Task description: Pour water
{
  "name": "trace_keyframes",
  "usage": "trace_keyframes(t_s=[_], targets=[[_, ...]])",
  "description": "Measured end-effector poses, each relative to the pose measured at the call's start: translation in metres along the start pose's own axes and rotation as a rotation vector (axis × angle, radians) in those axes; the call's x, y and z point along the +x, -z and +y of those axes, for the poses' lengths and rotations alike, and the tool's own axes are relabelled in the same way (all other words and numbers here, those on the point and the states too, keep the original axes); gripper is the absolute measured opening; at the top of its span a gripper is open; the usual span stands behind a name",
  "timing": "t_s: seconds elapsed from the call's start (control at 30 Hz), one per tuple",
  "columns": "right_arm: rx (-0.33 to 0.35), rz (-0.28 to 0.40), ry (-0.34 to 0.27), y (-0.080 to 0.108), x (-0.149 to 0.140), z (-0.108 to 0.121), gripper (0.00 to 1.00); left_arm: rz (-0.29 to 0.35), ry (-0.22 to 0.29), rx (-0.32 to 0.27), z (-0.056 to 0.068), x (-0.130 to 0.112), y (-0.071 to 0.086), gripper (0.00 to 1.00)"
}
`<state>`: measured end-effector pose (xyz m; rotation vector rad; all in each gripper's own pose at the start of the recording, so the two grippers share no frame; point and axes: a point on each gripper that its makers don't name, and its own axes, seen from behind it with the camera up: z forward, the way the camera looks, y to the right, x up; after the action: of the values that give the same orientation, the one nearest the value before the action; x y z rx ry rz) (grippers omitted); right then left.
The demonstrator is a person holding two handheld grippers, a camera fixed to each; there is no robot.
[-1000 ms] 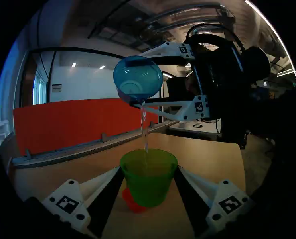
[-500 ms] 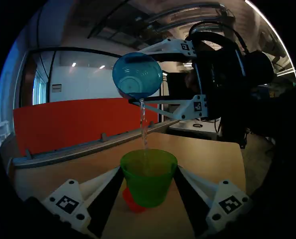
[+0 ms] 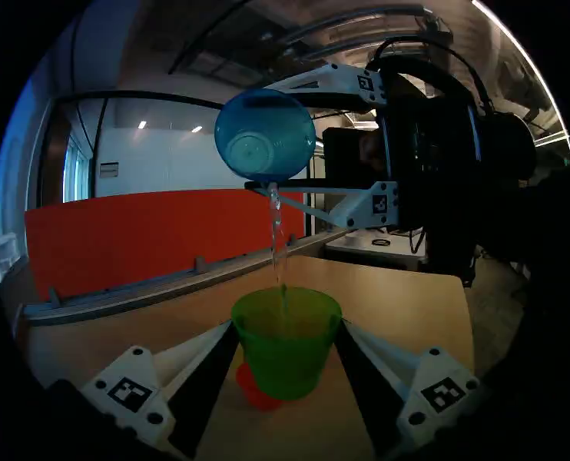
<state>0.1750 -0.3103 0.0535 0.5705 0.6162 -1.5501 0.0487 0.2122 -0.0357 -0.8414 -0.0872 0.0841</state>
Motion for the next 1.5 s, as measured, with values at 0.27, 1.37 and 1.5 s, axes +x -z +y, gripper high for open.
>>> trace_keyframes(t_s=[0.27, 1.37, 1.5], targets=[[-0.012, 0.005, 0.053, -0.003, 0.009, 0.006, 0.88, 0.002, 0.001, 0.003, -0.001, 0.001, 0.0, 0.85], [0.01, 0.008, -0.409, 0.012, -0.005, -0.014, 0.89, 0.01, 0.002, 0.014, -0.006, 0.004, 0.001, 0.85], [0.025, 0.037, -0.611, 0.019, 0.006, -0.019, 0.88, 0.009, -0.001, 0.015, -0.006, 0.005, 0.002, 0.85]])
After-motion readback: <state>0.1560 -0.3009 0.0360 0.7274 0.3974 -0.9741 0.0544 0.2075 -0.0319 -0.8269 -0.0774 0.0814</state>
